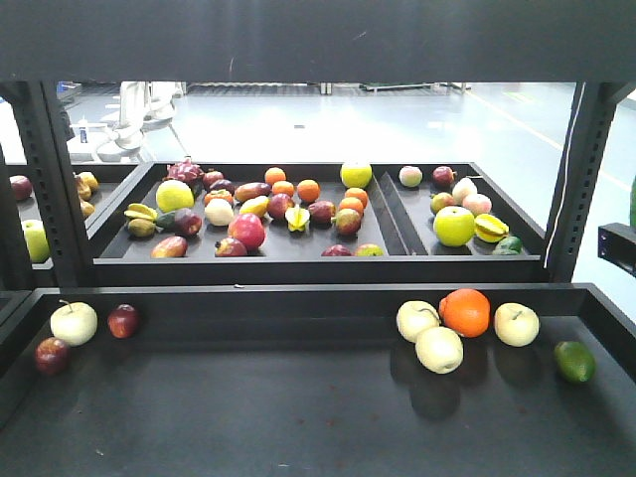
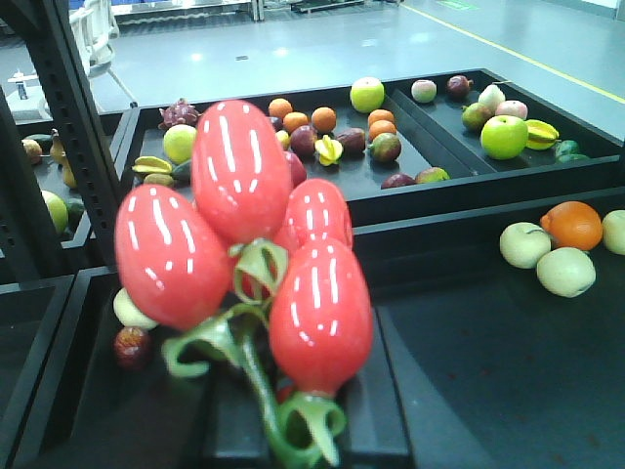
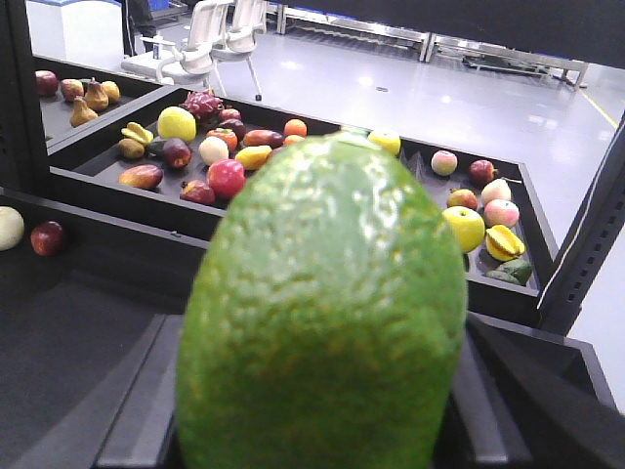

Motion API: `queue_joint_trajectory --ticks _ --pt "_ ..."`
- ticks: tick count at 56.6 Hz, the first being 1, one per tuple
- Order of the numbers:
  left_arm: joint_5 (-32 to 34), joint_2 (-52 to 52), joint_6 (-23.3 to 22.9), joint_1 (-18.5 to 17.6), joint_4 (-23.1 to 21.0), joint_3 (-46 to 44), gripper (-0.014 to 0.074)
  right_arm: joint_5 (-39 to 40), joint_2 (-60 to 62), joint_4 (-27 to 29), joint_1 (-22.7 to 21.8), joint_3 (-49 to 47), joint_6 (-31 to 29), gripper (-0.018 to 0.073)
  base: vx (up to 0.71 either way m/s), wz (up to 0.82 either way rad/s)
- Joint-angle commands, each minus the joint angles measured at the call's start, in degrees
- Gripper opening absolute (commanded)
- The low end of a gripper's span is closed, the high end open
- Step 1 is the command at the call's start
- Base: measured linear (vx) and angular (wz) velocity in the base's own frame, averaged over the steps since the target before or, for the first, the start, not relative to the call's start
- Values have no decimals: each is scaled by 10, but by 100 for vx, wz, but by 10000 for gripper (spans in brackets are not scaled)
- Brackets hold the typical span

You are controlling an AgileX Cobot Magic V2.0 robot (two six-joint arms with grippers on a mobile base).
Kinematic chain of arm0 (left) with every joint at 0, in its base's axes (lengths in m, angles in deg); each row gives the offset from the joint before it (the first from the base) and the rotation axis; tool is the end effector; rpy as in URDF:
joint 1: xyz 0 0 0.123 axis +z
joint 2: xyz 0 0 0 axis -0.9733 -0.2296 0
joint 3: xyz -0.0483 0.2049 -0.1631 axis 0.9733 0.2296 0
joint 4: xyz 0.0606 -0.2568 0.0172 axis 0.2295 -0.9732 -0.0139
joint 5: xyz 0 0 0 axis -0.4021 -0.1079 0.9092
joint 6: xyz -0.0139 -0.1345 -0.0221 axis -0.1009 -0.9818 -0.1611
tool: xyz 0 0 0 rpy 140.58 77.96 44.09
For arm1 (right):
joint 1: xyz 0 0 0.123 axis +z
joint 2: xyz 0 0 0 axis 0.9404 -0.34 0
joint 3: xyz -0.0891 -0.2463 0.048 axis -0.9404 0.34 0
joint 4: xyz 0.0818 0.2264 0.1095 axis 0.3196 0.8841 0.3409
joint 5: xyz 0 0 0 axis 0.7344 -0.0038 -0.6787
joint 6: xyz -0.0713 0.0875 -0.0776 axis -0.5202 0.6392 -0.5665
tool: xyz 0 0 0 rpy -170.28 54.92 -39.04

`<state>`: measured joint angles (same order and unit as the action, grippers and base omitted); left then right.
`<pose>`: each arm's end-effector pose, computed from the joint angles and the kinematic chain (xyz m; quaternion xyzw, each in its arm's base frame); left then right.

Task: Pick snacks and fruit into basket
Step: 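Back away from the fruit table holding both fruits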

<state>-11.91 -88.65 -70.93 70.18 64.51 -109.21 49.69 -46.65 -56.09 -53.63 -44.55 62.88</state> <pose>0.2050 -0.0246 0.4075 0.0687 0.7795 -0.0218 0.6222 0.2275 0.0558 0.4227 -0.1372 0.7549 0.0160 0.6412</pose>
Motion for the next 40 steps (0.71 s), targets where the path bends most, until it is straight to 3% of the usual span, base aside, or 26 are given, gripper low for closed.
queue_joint_trajectory --ticks 1,40 --pt "42 2 -4 0 -3 -15 -3 50 4 -11 -3 -17 -3 -9 0 0" --pt "39 2 -4 0 -3 -15 -3 51 4 -11 -3 -17 -3 -9 -1 -1"
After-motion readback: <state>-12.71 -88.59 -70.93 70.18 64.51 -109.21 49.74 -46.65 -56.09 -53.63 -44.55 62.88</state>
